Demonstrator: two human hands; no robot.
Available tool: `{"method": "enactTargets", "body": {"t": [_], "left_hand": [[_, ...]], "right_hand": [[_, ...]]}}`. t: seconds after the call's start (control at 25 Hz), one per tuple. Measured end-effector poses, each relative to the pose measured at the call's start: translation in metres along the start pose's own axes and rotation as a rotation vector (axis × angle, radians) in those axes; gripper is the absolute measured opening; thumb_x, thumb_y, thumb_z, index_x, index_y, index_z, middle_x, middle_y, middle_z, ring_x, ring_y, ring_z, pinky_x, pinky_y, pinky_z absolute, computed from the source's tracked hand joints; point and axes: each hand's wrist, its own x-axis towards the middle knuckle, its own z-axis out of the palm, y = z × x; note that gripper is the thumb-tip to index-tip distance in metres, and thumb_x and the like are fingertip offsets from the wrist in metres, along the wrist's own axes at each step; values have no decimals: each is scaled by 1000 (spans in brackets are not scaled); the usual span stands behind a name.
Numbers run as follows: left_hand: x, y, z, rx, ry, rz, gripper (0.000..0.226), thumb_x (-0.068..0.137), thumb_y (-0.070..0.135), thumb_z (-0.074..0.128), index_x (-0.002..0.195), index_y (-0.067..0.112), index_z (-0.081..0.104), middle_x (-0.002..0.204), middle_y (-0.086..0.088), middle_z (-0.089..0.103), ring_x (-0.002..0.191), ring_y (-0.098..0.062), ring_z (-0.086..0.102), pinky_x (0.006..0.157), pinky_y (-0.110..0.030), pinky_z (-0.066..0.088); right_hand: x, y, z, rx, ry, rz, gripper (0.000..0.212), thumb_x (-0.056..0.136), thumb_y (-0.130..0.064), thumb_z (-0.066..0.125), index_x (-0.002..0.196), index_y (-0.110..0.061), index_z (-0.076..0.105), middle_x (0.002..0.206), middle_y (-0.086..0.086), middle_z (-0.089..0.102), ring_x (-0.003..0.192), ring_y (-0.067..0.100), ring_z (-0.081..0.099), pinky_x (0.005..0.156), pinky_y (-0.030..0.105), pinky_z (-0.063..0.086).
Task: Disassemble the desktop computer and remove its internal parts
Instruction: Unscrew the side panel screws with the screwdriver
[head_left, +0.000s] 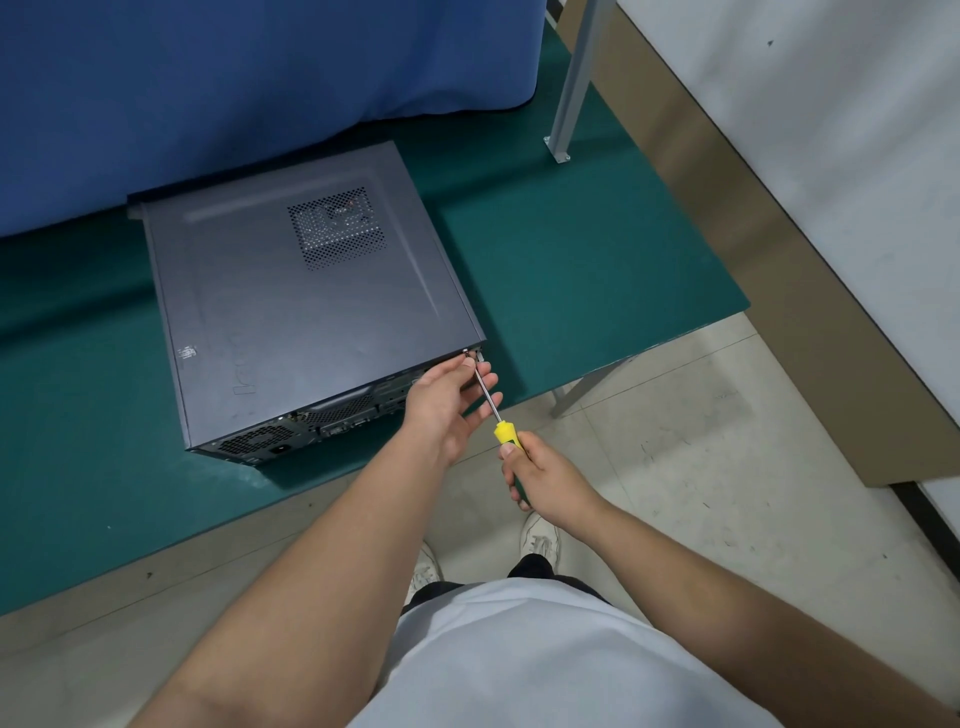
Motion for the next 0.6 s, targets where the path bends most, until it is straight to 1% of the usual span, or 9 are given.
{"method": "enactTargets", "body": {"t": [0.12, 0.2, 0.28, 0.32, 0.4, 0.48, 0.52, 0.56, 0.6], "left_hand": [[-1, 1, 1, -1, 0, 4, 15, 101, 11, 64, 115, 7, 68, 99, -10, 79, 90, -21, 78, 72, -39, 63], [-1, 2, 2, 8, 14, 2, 14, 101, 10, 63, 114, 6, 68, 98, -10, 80, 89, -21, 78, 71, -38, 64], [0, 4, 4, 27, 29, 3, 13, 101, 9, 62, 113, 5, 67, 97, -12, 79, 88, -22, 78, 71, -38, 64], [0, 5, 5, 40, 36, 4, 13, 101, 9, 63, 113, 4, 67, 96, -12, 79, 88, -23, 78, 71, -38, 64], [-2, 5, 4, 91, 35, -2, 15, 97, 11, 70, 111, 6, 66, 94, -12, 78, 85, -23, 76, 72, -38, 64], [-6, -2, 2, 198, 34, -9, 20, 90, 12, 79, 105, 8, 66, 86, -7, 74, 76, -20, 71, 69, -34, 63], [-9, -7, 1, 252, 36, -6, 21, 88, 12, 82, 103, 9, 66, 78, -4, 71, 70, -17, 67, 66, -32, 61], [-10, -12, 0, 286, 33, 3, 22, 86, 11, 83, 101, 9, 67, 71, -1, 67, 64, -15, 63, 67, -30, 60], [-12, -17, 0, 295, 31, 18, 23, 85, 10, 84, 100, 9, 67, 68, 0, 65, 62, -14, 61, 69, -31, 61]], "right_hand": [[-3, -4, 1, -16, 35, -12, 21, 106, -38, 45, 95, -24, 56, 74, -8, 60, 62, 7, 57, 59, 29, 48], [-7, -7, 3, -67, 94, -35, 21, 105, -40, 47, 93, -27, 57, 75, -7, 64, 62, 7, 61, 61, 35, 53], [-11, -12, 5, -192, 172, -64, 21, 103, -44, 48, 93, -27, 58, 77, -7, 70, 67, 12, 67, 67, 40, 58], [-12, -15, 7, -268, 209, -74, 22, 102, -46, 49, 94, -26, 58, 79, -7, 71, 70, 15, 68, 70, 42, 58], [-14, -21, 10, -412, 277, -65, 27, 99, -52, 51, 96, -26, 56, 82, -4, 72, 77, 22, 68, 72, 43, 56], [-15, -24, 12, -520, 338, -34, 31, 95, -56, 55, 95, -25, 52, 83, -2, 69, 80, 28, 66, 70, 42, 54], [-15, -26, 13, -554, 362, -21, 33, 93, -58, 58, 94, -26, 49, 82, -1, 67, 79, 29, 64, 67, 42, 53], [-14, -26, 14, -575, 383, -15, 35, 91, -58, 60, 93, -26, 46, 81, 0, 66, 78, 30, 63, 65, 41, 52], [-14, -27, 15, -581, 405, -14, 36, 90, -58, 62, 92, -27, 44, 80, -1, 65, 76, 29, 62, 62, 39, 50]]}}
